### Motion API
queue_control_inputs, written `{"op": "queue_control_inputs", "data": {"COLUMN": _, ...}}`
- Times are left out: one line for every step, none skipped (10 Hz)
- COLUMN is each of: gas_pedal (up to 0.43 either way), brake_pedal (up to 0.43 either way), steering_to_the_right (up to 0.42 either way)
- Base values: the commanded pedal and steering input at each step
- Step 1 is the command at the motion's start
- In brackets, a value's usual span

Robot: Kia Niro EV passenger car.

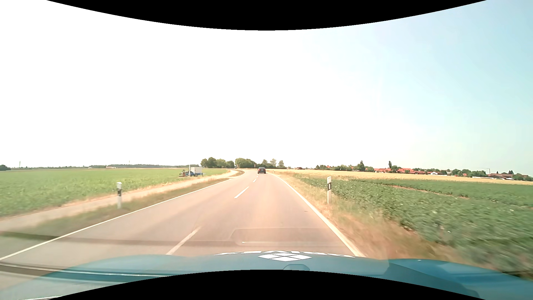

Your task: Follow the waypoints while adhering to traffic rules and regulations

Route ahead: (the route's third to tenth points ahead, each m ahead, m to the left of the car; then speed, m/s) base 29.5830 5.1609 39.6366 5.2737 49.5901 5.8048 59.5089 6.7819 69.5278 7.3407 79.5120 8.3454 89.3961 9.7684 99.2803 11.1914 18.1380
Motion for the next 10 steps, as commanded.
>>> {"op": "queue_control_inputs", "data": {"gas_pedal": 0.169, "brake_pedal": 0.0, "steering_to_the_right": -0.009}}
{"op": "queue_control_inputs", "data": {"gas_pedal": 0.169, "brake_pedal": 0.0, "steering_to_the_right": -0.009}}
{"op": "queue_control_inputs", "data": {"gas_pedal": 0.169, "brake_pedal": 0.0, "steering_to_the_right": -0.009}}
{"op": "queue_control_inputs", "data": {"gas_pedal": 0.169, "brake_pedal": 0.0, "steering_to_the_right": -0.009}}
{"op": "queue_control_inputs", "data": {"gas_pedal": 0.169, "brake_pedal": 0.0, "steering_to_the_right": -0.009}}
{"op": "queue_control_inputs", "data": {"gas_pedal": 0.169, "brake_pedal": 0.0, "steering_to_the_right": -0.009}}
{"op": "queue_control_inputs", "data": {"gas_pedal": 0.169, "brake_pedal": 0.0, "steering_to_the_right": -0.009}}
{"op": "queue_control_inputs", "data": {"gas_pedal": 0.169, "brake_pedal": 0.0, "steering_to_the_right": -0.01}}
{"op": "queue_control_inputs", "data": {"gas_pedal": 0.169, "brake_pedal": 0.0, "steering_to_the_right": -0.01}}
{"op": "queue_control_inputs", "data": {"gas_pedal": 0.169, "brake_pedal": 0.0, "steering_to_the_right": -0.01}}
